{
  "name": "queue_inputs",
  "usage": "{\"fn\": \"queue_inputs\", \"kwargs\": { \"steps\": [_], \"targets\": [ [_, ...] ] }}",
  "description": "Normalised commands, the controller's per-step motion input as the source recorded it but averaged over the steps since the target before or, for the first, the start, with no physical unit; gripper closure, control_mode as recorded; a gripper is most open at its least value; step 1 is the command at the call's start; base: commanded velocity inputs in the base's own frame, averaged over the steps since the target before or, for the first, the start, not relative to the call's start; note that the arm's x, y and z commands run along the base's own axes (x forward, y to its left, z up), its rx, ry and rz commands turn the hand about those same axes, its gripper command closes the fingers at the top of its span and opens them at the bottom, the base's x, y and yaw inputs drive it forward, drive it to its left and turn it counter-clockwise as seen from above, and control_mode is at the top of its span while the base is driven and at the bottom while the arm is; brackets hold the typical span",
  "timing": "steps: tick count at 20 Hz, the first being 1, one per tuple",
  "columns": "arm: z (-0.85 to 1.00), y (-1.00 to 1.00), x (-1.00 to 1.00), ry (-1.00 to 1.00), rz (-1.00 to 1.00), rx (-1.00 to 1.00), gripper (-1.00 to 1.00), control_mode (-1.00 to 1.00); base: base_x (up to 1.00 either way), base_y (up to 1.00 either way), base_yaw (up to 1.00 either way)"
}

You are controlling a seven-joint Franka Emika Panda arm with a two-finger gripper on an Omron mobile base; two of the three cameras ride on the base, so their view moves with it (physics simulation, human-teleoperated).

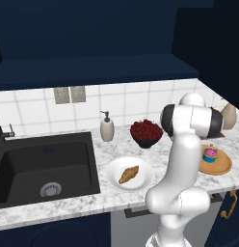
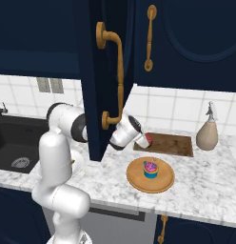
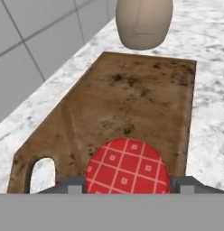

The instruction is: From the different types of pastries on the counter, select a croissant and place it on the cutting board. Then retrieve a jar of jam from the cabinet and place it alongside the croissant on the cutting board.

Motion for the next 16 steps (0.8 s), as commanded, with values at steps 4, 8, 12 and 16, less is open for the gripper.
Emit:
{"fn": "queue_inputs", "kwargs": {
  "steps": [4, 8, 12, 16],
  "targets": [
    [0.12, -0.43, 0.62, 0.08, -0.19, 0.04, 1.0, -1.0, 0.0, 0.0, 0.0],
    [-0.08, -0.47, 0.5, 0.04, -0.1, 0.01, 1.0, -1.0, 0.0, 0.0, 0.0],
    [-0.5, -0.3, 0.48, 0.0, -0.15, 0.02, 1.0, -1.0, 0.0, 0.0, 0.0],
    [-0.79, -0.02, 0.51, -0.03, -0.16, 0.02, 1.0, -1.0, 0.0, 0.0, 0.0]
  ]
}}
